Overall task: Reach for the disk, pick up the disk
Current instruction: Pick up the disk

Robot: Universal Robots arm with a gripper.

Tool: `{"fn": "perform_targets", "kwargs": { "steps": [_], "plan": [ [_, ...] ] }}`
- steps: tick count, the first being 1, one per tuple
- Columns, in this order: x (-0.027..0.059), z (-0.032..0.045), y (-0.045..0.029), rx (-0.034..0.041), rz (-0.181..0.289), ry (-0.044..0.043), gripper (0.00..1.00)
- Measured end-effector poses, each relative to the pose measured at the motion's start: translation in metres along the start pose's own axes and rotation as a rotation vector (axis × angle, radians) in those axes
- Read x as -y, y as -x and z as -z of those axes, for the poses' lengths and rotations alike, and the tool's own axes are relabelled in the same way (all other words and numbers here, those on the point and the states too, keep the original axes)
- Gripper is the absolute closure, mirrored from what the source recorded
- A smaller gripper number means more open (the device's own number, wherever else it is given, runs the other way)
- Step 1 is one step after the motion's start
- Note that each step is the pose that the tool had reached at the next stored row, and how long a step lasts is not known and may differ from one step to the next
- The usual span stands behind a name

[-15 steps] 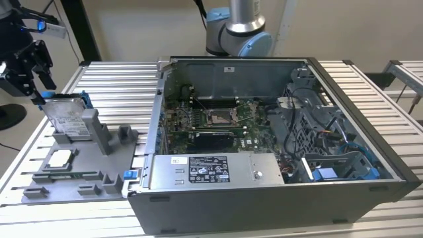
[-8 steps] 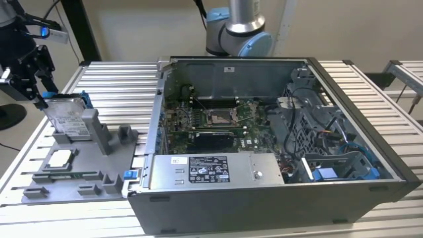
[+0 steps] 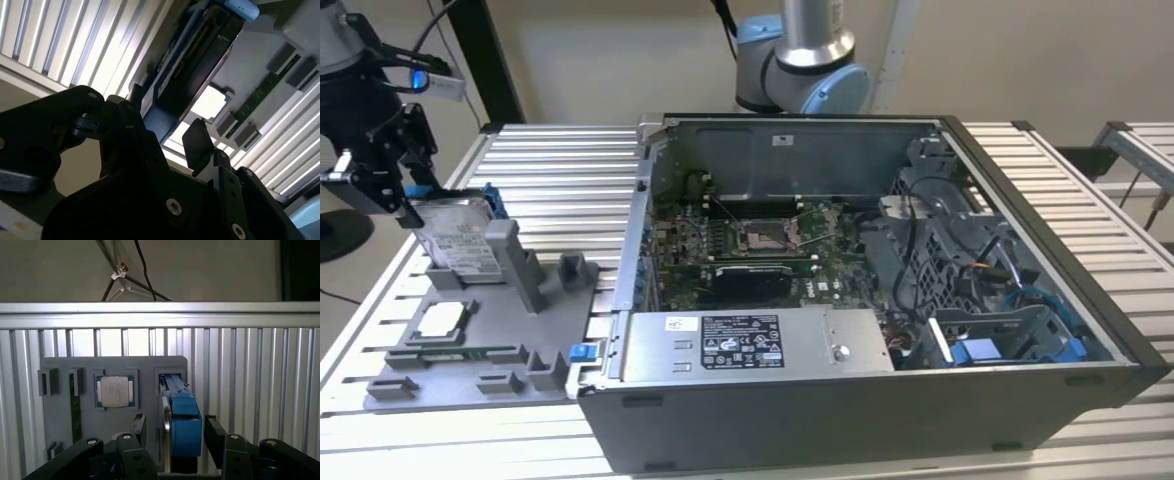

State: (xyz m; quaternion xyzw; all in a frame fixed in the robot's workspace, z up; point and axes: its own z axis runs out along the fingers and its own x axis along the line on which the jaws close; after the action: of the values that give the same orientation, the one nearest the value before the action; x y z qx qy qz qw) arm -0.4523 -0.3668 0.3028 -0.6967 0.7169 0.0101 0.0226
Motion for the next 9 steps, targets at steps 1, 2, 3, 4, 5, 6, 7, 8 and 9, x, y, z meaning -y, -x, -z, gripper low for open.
{"fn": "perform_targets", "kwargs": {
  "steps": [1,2,3,4,5,6,7,8,9],
  "plan": [
    [0.0004,-0.0018,0.0,0.0,0.0,0.0001,0.0],
    [0.0009,-0.0035,-0.0001,0.0,0.0,0.0001,0.0],
    [0.0014,-0.0052,-0.0001,0.0,0.0,0.0,0.0],
    [0.0018,-0.0067,-0.0001,0.0,0.0,0.0001,0.0],
    [0.0021,-0.0083,-0.0002,-0.0001,0.0,0.0002,0.0],
    [0.0024,-0.0097,-0.0001,0.0,0.0,0.0002,0.0],
    [0.0025,-0.0109,0.0003,0.0,0.0,0.0003,0.0],
    [0.0025,-0.0119,0.001,-0.0001,0.0,0.0007,0.0],
    [0.0025,-0.0131,0.0017,-0.0001,0.0,0.0007,0.0]
  ]
}}
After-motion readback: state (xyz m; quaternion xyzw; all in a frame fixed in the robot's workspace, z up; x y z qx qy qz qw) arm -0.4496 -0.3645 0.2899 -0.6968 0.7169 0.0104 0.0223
